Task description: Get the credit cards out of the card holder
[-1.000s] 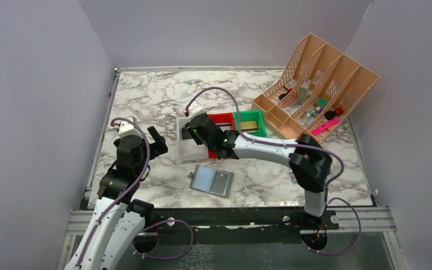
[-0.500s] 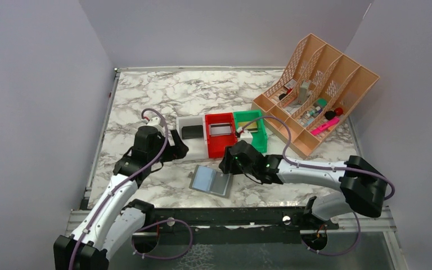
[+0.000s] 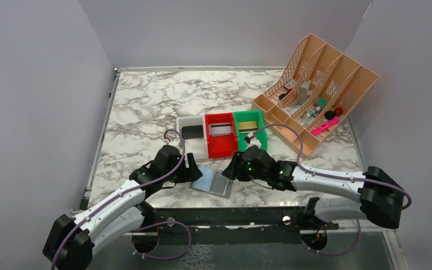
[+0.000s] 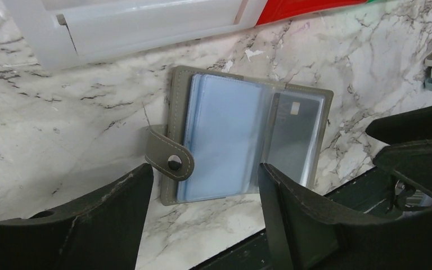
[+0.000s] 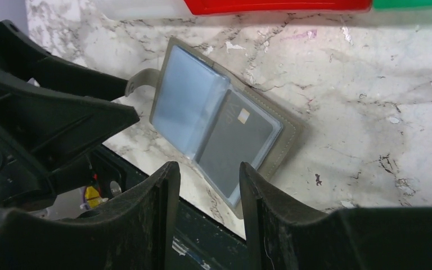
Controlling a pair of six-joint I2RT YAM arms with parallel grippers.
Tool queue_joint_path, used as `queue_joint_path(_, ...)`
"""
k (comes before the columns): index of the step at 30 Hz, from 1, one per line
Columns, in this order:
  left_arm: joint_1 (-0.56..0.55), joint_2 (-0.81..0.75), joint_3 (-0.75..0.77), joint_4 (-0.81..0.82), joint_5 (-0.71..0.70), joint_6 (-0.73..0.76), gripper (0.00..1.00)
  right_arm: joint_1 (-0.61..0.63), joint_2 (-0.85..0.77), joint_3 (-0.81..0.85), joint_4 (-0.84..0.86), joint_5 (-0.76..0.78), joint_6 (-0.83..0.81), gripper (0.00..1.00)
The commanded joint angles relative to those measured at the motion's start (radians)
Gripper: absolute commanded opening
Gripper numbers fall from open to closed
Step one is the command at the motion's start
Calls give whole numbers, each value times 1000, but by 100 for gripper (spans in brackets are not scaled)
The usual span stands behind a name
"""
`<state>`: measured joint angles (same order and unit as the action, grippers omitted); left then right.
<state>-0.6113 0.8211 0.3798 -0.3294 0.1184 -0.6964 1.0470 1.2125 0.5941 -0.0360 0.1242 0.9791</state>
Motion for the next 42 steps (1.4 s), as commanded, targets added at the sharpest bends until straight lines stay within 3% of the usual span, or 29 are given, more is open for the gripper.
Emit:
queue_joint_path(1,-28,-25,-28,59,-64,-37,71,1,82,45,-45,-38,37,46)
queue_joint_path(14,-57,24,-45,91,-73,-18,45,0,190,82,-64,-50,57,40)
queue_joint_path(19,-67,9,-59,91,-72,-27,44,1,205,97,-108,-27,66,40)
queue_joint_path(23,-75,0,-62,91,-85,-31,59,0,211,102,-131,-10,75,40)
queue_joint_path(29,-85,39,-65,92,-96,-24,63,1,259,110,-82,-49,66,40)
queue_joint_path(36,-108,35,-62,90,-92,-28,49,1,256,98,-25,-70,56,31)
queue_joint_path(42,-124,-13,-73,94,-64,-50,40,0,187,95,-62,-51,45,31)
